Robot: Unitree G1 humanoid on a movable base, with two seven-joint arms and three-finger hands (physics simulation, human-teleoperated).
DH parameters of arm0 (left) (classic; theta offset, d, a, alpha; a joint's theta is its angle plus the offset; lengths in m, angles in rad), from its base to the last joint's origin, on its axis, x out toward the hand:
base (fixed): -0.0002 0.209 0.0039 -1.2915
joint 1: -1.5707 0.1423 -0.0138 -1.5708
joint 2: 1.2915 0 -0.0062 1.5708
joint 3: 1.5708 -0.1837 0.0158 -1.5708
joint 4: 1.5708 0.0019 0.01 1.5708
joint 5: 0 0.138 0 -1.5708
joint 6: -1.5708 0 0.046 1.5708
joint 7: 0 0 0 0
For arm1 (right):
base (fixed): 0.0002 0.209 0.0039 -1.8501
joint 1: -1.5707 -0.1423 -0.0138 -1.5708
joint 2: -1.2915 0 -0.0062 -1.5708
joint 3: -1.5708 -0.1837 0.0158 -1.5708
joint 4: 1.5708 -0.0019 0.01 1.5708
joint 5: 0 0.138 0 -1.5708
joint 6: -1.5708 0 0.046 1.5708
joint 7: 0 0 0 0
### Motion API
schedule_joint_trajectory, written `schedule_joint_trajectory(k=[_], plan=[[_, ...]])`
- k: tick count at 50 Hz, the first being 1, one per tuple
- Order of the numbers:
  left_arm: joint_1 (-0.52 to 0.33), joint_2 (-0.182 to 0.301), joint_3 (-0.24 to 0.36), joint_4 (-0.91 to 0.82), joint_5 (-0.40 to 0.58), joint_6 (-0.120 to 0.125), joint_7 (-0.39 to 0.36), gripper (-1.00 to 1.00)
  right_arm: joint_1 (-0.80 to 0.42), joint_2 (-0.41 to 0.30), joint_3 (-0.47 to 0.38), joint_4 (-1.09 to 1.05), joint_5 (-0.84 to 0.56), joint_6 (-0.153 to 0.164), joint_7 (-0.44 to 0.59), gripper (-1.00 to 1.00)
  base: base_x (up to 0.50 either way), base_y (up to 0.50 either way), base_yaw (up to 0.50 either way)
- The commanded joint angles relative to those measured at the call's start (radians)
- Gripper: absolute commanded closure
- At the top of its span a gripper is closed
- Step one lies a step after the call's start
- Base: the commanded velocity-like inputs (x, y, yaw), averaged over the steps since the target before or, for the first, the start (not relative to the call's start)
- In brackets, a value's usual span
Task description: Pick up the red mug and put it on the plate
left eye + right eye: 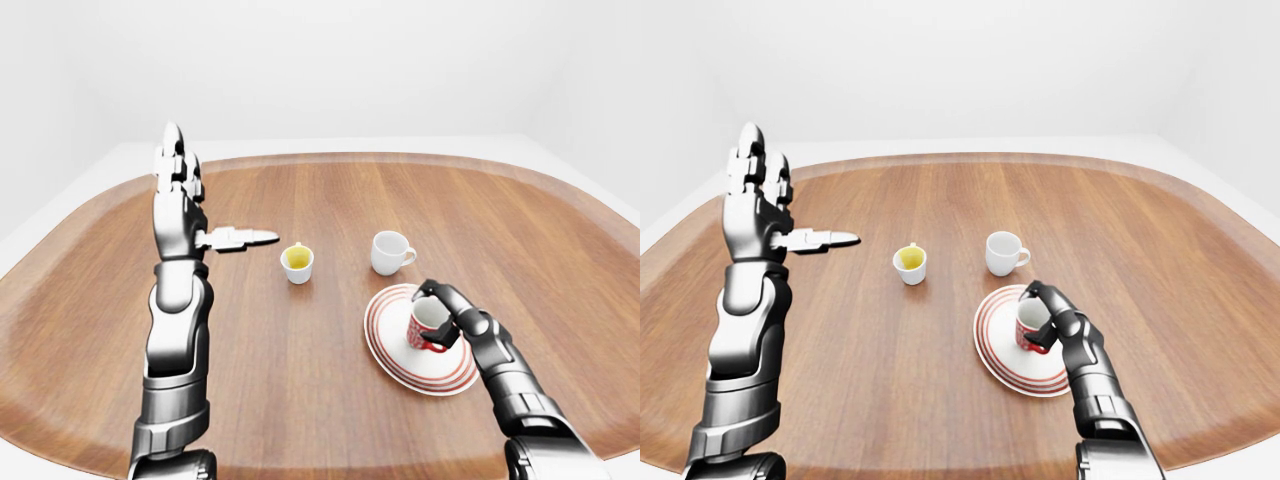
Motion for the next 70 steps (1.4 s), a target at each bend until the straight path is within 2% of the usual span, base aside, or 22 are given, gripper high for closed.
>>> schedule_joint_trajectory(k=[1, 11, 12, 13, 14, 40, 51, 58, 70], plan=[[0.003, 0.0, 0.0, -0.002, -0.001, 0.0, 0.0, -1.0, -0.024, -0.005, -0.001, 0.062, -0.014, 0.0, -0.033, 1.0, 0.0, 0.0, 0.0], [0.004, 0.0, 0.0, 0.002, -0.001, 0.0, -0.001, -1.0, -0.022, -0.008, 0.003, 0.049, -0.013, 0.0, -0.027, 1.0, 0.0, 0.0, 0.0], [0.004, 0.0, 0.0, -0.001, 0.0, 0.0, -0.001, -1.0, -0.021, -0.007, 0.003, 0.048, -0.014, 0.0, -0.03, 0.74, 0.0, 0.0, 0.0], [0.004, 0.001, 0.0, -0.004, -0.001, 0.0, -0.002, -1.0, -0.022, -0.007, 0.003, 0.049, -0.014, 0.0, -0.03, -0.91, 0.0, 0.0, 0.0], [0.003, 0.001, 0.002, -0.007, -0.001, 0.0, -0.002, -1.0, -0.021, -0.007, 0.004, 0.047, -0.014, 0.0, -0.03, -1.0, 0.0, 0.0, 0.0], [-0.003, -0.001, -0.003, -0.02, 0.004, 0.0, -0.001, -1.0, -0.008, -0.003, 0.002, -0.001, -0.022, 0.0, -0.009, -1.0, 0.0, 0.0, 0.0], [-0.026, 0.014, 0.01, -0.058, -0.008, 0.0, -0.001, -1.0, 0.026, 0.002, -0.024, -0.234, -0.034, 0.0, 0.091, -1.0, 0.0, 0.0, 0.0], [-0.047, 0.027, 0.019, -0.096, -0.017, 0.0, 0.0, -1.0, 0.034, 0.0, -0.056, -0.509, -0.048, 0.0, 0.224, -1.0, 0.0, 0.0, 0.0], [-0.078, 0.045, 0.027, -0.141, -0.026, 0.0, 0.001, -1.0, -0.001, -0.034, -0.099, -0.701, -0.05, 0.0, 0.338, -1.0, 0.0, 0.0, 0.0]])
